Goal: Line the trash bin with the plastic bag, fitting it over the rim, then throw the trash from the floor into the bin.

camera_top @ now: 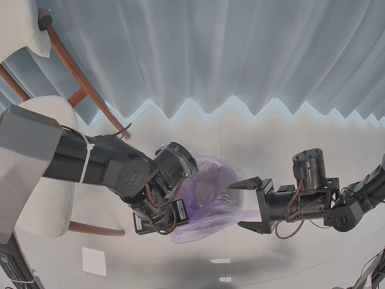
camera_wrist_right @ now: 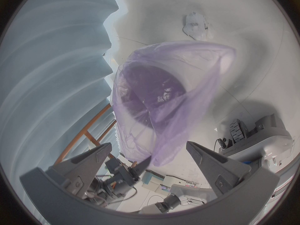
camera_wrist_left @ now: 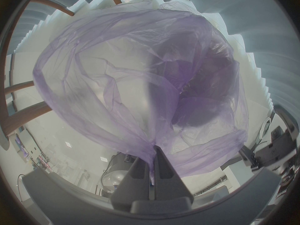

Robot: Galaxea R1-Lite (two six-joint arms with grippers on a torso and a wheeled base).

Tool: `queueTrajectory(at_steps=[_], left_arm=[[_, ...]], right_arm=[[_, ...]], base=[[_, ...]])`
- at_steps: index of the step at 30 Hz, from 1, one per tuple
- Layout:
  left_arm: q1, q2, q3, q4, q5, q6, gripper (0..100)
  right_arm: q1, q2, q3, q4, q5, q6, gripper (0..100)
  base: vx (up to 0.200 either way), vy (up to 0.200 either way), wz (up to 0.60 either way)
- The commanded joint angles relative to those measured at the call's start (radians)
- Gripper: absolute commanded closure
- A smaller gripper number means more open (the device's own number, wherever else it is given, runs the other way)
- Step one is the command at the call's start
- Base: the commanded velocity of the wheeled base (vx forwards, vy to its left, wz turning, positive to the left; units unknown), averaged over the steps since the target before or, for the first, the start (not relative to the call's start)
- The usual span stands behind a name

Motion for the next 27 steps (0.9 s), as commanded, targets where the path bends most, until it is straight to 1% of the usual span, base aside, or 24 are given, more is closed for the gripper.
queueTrajectory(at_steps=[1,4,5,7,11,12,15,18,21,22,24,25,27], left_arm=[[-0.006,-0.009,0.039,-0.020,0.018,0.012,100],[-0.006,-0.009,0.045,-0.021,0.019,0.012,100],[-0.005,-0.009,0.045,-0.021,0.019,0.012,100],[-0.005,-0.009,0.045,-0.021,0.019,0.012,100],[-0.005,-0.012,0.046,-0.032,0.019,0.012,100],[-0.005,-0.012,0.046,-0.032,0.019,0.012,100],[0.000,-0.011,0.079,-0.035,0.019,0.015,100],[0.021,-0.008,0.134,-0.054,0.027,0.033,100],[0.024,-0.005,0.212,-0.140,0.035,0.047,100],[0.024,-0.002,0.241,-0.178,0.042,0.056,100],[0.024,0.003,0.278,-0.227,0.055,0.079,100],[0.026,0.015,0.312,-0.270,0.072,0.110,100],[0.029,0.028,0.335,-0.296,0.084,0.130,100]], right_arm=[[-0.006,0.088,-0.082,0.027,-0.016,0.001,0],[-0.006,0.119,-0.085,0.025,-0.034,-0.007,0],[-0.003,0.134,-0.084,0.027,-0.042,-0.014,100],[0.000,0.139,-0.081,0.031,-0.042,-0.028,100],[0.020,0.148,-0.069,0.042,-0.044,-0.102,100],[0.020,0.148,-0.069,0.042,-0.044,-0.102,100],[0.026,0.134,-0.016,0.045,-0.093,-0.175,100],[0.029,0.107,0.062,0.037,-0.140,-0.295,100],[0.029,0.079,0.143,0.017,-0.152,-0.425,100],[0.029,0.068,0.169,-0.004,-0.152,-0.453,100],[0.034,0.064,0.198,-0.041,-0.151,-0.481,100],[0.045,0.070,0.218,-0.081,-0.152,-0.499,100],[0.052,0.076,0.229,-0.104,-0.154,-0.511,100]], base=[[0.000,0.000,0.00],[0.000,0.000,0.00],[0.000,0.000,0.00],[0.000,0.000,0.00],[0.000,0.000,0.00],[0.000,0.000,0.00],[0.000,0.000,0.00],[0.000,0.000,0.00],[0.000,0.000,0.00],[0.000,0.000,0.00],[0.000,0.000,0.00],[0.000,0.000,0.00],[0.000,0.000,0.00]])
